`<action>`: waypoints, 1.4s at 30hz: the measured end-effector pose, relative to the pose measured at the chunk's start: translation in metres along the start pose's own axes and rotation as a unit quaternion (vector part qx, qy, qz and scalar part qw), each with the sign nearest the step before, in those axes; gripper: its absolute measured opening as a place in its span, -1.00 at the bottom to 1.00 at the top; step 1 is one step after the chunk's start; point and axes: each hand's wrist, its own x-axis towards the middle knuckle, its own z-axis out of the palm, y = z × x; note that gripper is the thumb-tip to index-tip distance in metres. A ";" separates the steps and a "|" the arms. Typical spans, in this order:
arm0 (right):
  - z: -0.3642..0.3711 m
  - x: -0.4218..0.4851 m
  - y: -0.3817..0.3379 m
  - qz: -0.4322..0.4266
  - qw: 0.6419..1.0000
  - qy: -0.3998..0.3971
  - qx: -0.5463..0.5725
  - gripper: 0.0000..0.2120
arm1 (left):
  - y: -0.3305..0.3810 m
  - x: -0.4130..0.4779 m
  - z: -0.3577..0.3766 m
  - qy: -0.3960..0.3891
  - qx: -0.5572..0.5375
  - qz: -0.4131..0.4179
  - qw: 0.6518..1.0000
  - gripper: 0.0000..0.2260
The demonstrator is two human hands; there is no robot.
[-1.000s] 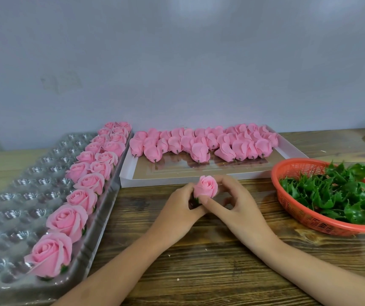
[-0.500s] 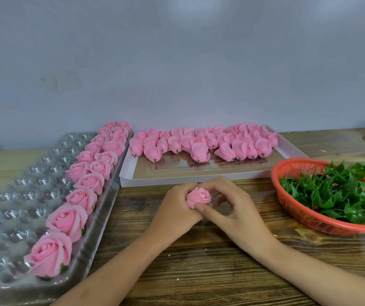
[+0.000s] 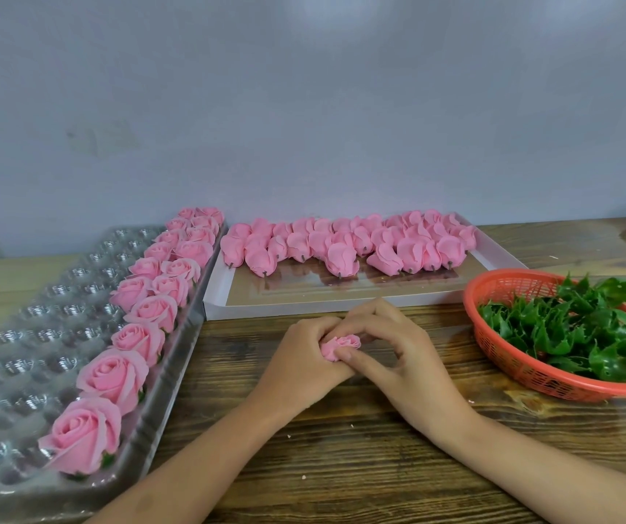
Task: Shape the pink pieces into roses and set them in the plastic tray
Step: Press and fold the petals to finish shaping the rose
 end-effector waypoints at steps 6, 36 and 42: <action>0.001 0.000 0.001 0.010 0.999 0.033 0.041 -0.72 | 0.002 0.000 0.000 -0.007 0.005 -0.004 1.000 -0.97; 0.003 0.001 -0.003 -0.016 0.994 -0.017 0.110 -0.98 | 0.009 0.006 0.005 -0.079 0.030 -0.015 0.996 -0.94; 0.003 0.001 -0.003 -0.004 0.996 -0.035 0.082 -0.86 | 0.009 0.007 0.006 -0.094 0.052 -0.004 0.994 -0.98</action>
